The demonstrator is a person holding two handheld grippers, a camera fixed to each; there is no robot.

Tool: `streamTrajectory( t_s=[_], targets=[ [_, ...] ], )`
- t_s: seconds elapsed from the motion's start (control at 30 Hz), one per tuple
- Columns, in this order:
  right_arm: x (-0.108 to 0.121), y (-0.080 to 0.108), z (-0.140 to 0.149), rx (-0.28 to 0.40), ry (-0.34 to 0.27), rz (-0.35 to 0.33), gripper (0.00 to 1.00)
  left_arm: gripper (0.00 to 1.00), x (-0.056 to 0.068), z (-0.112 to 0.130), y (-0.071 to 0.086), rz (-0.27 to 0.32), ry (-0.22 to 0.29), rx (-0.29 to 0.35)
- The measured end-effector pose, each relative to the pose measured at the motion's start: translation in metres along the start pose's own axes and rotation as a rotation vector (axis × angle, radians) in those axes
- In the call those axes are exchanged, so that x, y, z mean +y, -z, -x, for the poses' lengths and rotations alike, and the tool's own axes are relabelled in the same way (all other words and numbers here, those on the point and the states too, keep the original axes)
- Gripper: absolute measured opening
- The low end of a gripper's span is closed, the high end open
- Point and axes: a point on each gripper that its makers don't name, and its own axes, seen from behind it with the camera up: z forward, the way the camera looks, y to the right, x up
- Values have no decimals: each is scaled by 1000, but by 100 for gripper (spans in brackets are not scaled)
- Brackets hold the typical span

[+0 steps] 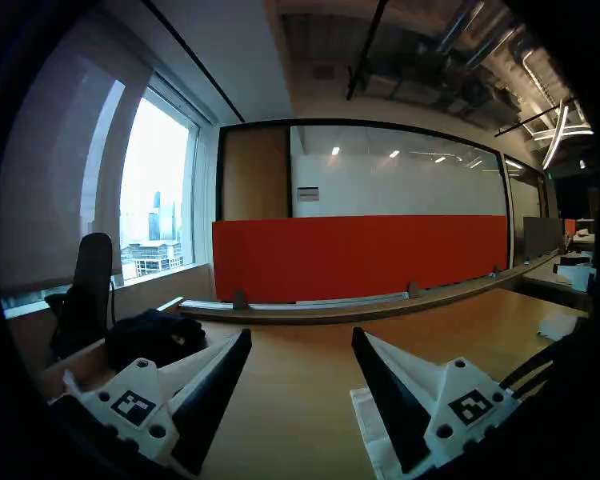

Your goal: Fold towel

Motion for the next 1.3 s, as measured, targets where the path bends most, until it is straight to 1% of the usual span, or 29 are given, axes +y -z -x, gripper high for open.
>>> streamTrajectory(
  t_s=[0.2,0.3,0.4,0.5,0.6,0.8,1.0,1.1,1.2,1.3],
  targets=[
    [0,2,-34,-3,-12,7,100,93,-4,-34,-2,-2,0,-7],
    [0,1,-45,-7,-12,8,100,93,-5,-44,-3,2,-3,-10],
    [-3,0,-51,-16,-6,-4,100,93,-5,-48,-5,8,-23,-21],
    [-6,-2,-55,-35,4,-21,100,93,-1,-46,-6,29,-45,-45],
    [-11,-3,-55,-65,22,-47,100,93,7,-42,-6,63,-55,-80],
    [-30,1,-45,-151,53,-147,100,93,20,-32,0,126,-86,-153],
    [-45,7,-36,-210,119,-244,100,93,36,-23,7,191,-116,-210],
    [-56,12,-30,-240,148,-304,100,93,45,-16,12,224,-130,-239],
    [-68,18,-23,-263,168,-356,100,93,55,-3,17,258,-139,-274],
    [-77,22,-17,-288,172,-385,100,93,65,14,24,295,-141,-317]
  ],
)
